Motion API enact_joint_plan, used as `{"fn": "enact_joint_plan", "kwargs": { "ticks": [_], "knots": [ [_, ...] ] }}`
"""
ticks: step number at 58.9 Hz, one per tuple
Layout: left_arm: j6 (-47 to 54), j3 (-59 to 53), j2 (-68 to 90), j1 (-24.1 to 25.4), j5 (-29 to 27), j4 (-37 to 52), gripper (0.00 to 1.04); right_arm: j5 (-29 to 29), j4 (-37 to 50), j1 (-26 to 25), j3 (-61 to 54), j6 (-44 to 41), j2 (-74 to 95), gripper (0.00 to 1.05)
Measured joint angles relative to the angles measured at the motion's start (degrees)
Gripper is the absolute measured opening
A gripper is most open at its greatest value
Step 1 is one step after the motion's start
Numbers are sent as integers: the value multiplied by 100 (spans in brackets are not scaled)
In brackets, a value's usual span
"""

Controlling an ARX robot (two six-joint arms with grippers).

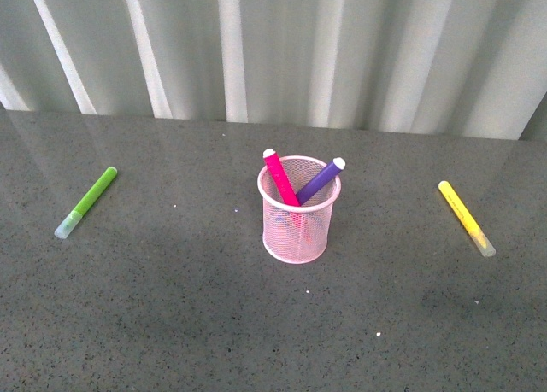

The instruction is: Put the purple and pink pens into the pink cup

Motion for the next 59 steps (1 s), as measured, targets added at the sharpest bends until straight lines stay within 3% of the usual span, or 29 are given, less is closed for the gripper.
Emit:
{"fn": "enact_joint_plan", "kwargs": {
  "ticks": [14, 17, 35, 38, 40, 43, 59],
  "knots": [
    [0, 0, 0, 0, 4, 0, 98, 0, -35, 0, 2, 0, -155, 3],
    [0, 0, 0, 0, 4, 0, 98, -2, -35, 0, 2, -2, -155, 8],
    [0, 0, 0, 0, 4, 0, 98, -2, -35, 0, 2, 0, -155, 61],
    [0, 0, 0, 0, 4, 0, 98, -2, -35, 0, 2, 0, -155, 72],
    [0, 0, 0, 0, 4, 0, 98, -2, -35, 0, 2, 0, -155, 86],
    [0, 0, 0, 2, 4, 0, 98, 0, -35, 0, 2, 2, -155, 98],
    [0, 0, 0, 0, 4, 0, 98, -2, -35, 0, 2, 2, -155, 98]
  ]
}}
